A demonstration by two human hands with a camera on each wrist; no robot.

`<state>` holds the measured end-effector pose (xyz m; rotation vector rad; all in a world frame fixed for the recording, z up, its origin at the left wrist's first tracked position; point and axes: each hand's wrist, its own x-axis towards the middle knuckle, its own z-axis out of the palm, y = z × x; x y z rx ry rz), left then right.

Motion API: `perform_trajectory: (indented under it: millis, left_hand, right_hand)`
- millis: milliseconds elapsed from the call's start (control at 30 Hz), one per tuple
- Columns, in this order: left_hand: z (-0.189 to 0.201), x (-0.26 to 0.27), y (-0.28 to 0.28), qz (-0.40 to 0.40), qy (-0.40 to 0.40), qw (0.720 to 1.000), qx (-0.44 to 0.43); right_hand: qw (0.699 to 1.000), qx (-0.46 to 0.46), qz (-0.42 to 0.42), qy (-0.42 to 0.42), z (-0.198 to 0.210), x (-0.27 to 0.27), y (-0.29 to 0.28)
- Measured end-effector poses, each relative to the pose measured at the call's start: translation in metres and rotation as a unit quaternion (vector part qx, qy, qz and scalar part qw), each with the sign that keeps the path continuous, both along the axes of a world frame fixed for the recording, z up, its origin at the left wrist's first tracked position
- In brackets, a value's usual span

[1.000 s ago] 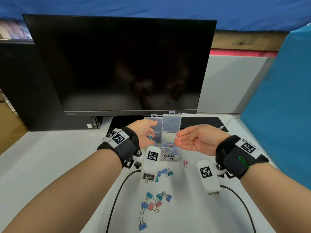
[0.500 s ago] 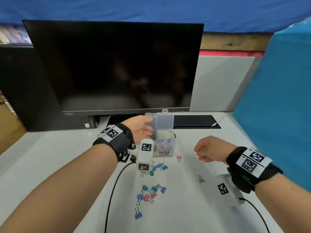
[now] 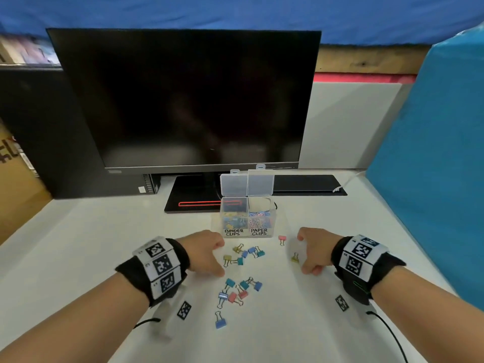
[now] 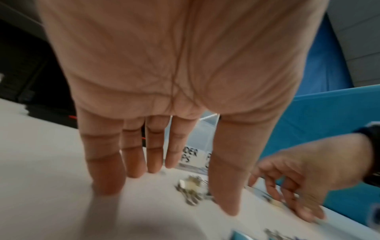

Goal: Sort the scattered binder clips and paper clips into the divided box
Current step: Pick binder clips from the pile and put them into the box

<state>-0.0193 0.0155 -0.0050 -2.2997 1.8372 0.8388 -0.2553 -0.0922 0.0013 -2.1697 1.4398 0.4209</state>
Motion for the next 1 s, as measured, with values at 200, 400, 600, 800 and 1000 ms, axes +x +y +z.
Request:
perform_trajectory:
  millis: [200, 400, 600, 800, 1000]
  left_hand:
    - [-0.004, -0.018, -0.008, -0.030, 0.030, 0.998, 0.034]
    - [-0.004, -0.016, -0.002, -0.044, 0.063, 0.996, 0.048]
    - [-0.007, -0.017, 0.017, -0.061, 0.041, 0.996, 0.054]
    - [-0.014, -0.020, 0.027, -0.108, -0.016, 0.993, 0.046]
    - [-0.014, -0.023, 0.023, -0.067, -0.015, 0.998, -0.011]
  right_hand:
    - [0.997, 0.039, 0.058, 0.015, 0.004, 0.029, 0.000]
    - [0.988, -0.013, 0.148, 0.053, -0.003, 0.037, 0.018]
    - [0.979, -0.021, 0.189, 0.066, -0.002, 0.040, 0.031]
    - [0.981, -0.032, 0.186, 0.052, -0.004, 0.055, 0.036]
    - [0.973, -0.032, 0.228, 0.025, -0.004, 0.076, 0.049]
